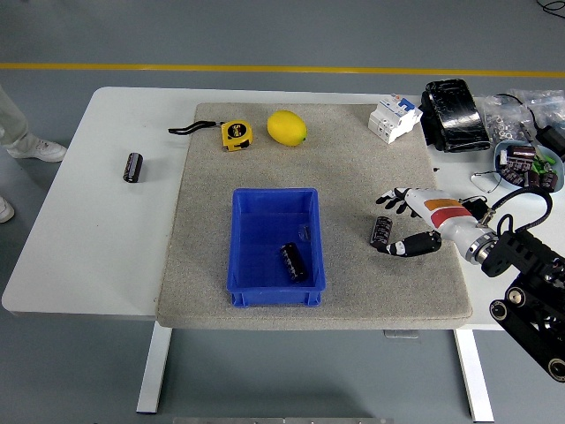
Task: Pick up the battery,place it into the box
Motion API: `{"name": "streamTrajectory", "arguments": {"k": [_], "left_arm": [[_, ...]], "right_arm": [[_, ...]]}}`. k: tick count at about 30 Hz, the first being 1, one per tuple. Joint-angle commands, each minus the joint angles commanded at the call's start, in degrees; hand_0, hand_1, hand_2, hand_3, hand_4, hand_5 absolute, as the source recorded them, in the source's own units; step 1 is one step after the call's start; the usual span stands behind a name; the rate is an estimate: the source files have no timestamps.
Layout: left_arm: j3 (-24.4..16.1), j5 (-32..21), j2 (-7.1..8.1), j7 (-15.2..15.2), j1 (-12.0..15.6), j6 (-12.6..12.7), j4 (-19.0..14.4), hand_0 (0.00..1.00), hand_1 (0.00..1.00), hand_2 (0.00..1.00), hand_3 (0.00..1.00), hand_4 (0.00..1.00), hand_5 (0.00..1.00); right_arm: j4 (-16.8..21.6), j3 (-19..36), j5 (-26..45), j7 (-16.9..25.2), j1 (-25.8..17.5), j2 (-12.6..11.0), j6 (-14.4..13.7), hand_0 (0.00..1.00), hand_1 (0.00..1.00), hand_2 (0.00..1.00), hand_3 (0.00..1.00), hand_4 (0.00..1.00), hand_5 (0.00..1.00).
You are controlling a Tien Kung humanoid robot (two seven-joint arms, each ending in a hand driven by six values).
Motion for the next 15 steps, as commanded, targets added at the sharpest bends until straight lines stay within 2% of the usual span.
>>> {"name": "streamTrajectory", "arguments": {"k": [8,15], "left_arm": [[1.40,-1.74,-0.10,-0.14,-0.41,-0.01,-0.08,0.487,0.504,0.566,0.684,0.637,0.782],[1.49,-1.95,-0.05,-0.17,-0.57,-0.07,-0.08,0.487,0.503,0.566,0.685,0.635,0.784]], "right_arm": [[-2.53,-0.87,0.52,0.49,1.51,0.63,-0.42,0.482,0.580,0.650,0.723,0.998,0.340],[-2.13,-3.14,1.42,0.00,2.65,1.08,0.13,0.477,0.576,0.648,0.716,0.998,0.354]]}}
